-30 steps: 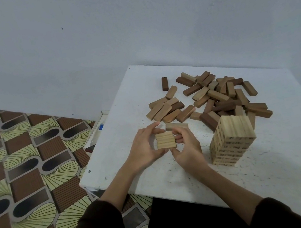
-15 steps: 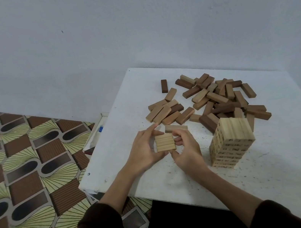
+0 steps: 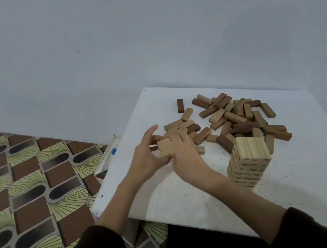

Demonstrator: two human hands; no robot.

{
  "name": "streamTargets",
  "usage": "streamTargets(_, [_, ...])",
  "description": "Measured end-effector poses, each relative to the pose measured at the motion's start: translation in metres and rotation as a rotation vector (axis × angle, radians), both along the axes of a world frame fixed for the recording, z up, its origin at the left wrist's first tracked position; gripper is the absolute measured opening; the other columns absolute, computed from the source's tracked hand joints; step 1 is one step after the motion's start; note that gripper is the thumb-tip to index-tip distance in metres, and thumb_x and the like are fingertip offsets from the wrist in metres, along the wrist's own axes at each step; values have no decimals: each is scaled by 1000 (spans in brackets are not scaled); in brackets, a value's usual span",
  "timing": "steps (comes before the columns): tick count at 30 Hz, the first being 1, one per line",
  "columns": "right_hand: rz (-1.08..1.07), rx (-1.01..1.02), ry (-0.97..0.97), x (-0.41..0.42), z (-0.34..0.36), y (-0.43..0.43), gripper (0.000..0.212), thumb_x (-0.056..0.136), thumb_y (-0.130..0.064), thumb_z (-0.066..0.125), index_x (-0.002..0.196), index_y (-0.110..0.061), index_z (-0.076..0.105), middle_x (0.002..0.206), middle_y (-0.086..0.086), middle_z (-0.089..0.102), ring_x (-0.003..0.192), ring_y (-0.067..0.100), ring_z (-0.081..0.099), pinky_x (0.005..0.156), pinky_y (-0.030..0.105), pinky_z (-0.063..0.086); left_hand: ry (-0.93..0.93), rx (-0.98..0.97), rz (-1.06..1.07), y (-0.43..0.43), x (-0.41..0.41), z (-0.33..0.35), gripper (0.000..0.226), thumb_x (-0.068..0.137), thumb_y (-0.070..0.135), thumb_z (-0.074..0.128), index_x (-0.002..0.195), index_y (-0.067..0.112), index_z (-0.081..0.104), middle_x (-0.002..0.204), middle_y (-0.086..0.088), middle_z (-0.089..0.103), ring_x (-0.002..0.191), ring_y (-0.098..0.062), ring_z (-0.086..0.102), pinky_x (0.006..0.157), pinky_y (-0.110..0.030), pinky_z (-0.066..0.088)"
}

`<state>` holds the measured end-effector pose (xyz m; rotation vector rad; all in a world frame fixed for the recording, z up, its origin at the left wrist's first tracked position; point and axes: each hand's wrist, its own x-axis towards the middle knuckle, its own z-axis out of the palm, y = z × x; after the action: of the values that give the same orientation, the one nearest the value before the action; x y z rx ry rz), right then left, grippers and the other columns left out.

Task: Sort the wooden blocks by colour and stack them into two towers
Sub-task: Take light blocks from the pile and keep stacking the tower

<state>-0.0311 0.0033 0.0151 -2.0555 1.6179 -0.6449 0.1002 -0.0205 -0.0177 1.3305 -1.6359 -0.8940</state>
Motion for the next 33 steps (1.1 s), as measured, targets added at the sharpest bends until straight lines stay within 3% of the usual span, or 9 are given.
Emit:
streamTargets(4, [44, -39, 115, -6, 43, -8, 63, 82, 9, 47, 140, -10, 30, 151, 7, 15, 134, 29, 22, 93, 27, 27, 45, -95, -17, -3, -4, 38, 85, 67, -1, 81, 137, 20, 38, 102, 11, 59, 92, 4, 58, 80, -6, 43])
streamTargets(6, [95, -76, 169, -18, 64, -9, 59, 83, 3, 52, 137, -10, 32, 147, 8, 22, 134, 28, 24, 96, 28, 26, 71, -118, -56, -3, -12, 55, 88, 65, 4, 83, 138, 22, 37, 102, 9, 60, 94, 0, 58, 82, -8, 44])
streamTargets(11, [166, -21, 109, -76, 115, -2, 54, 86, -8, 59, 135, -16, 40, 126, -1, 48, 118, 19, 44, 88, 16, 36, 166, -111, -144, 5, -45, 89, 93, 48, 43, 79, 132, 35, 38, 108, 2, 61, 97, -11, 61, 85, -16, 49])
streamTargets(14, [138, 32, -42, -115, 126, 12, 57, 82, -14, 70, 131, -24, 45, 118, -11, 54, 107, 6, 52, 79, 6, 41, 141, -92, -208, 13, -70, 98, 91, 57, 30, 87, 134, 33, 38, 107, 8, 62, 97, -13, 62, 82, -19, 51])
streamTargets(16, [127, 41, -104, -139, 123, 22, 60, 78, -15, 74, 130, -30, 46, 117, -17, 55, 105, -1, 52, 87, 12, 46, 121, -80, -266, 17, -86, 100, 88, 65, 15, 86, 136, 33, 37, 107, 11, 63, 99, -14, 62, 83, -24, 53])
streamTargets(20, [75, 40, -205, -171, 106, 41, 57, 78, -9, 73, 115, -44, 47, 112, -21, 55, 99, -9, 56, 86, 17, 50, 32, -71, -361, 23, -114, 93, 89, 67, 18, 83, 139, 37, 34, 114, 10, 61, 105, -12, 61, 88, -37, 54])
streamTargets(24, [33, 44, -194, -185, 86, 49, 60, 77, -13, 76, 121, -37, 43, 111, -25, 54, 101, -17, 50, 89, 5, 39, 3, -52, -403, 28, -130, 82, 96, 65, 26, 86, 143, 35, 30, 112, 12, 60, 104, -5, 61, 90, -35, 53])
streamTargets(29, [72, 37, -202, -192, 70, 49, 57, 78, -10, 74, 127, -23, 48, 117, -15, 59, 109, -8, 51, 90, 2, 34, -54, -43, -432, 28, -132, 77, 96, 69, 19, 84, 146, 29, 27, 111, 14, 61, 98, 1, 61, 92, -24, 50])
streamTargets(33, [82, 39, -203, -192, 65, 48, 56, 79, -11, 73, 125, -28, 47, 118, -14, 58, 113, -6, 49, 88, 2, 36, -55, -2, -454, 29, -130, 71, 96, 71, 18, 83, 147, 29, 25, 113, 13, 59, 103, 0, 59, 94, -11, 43])
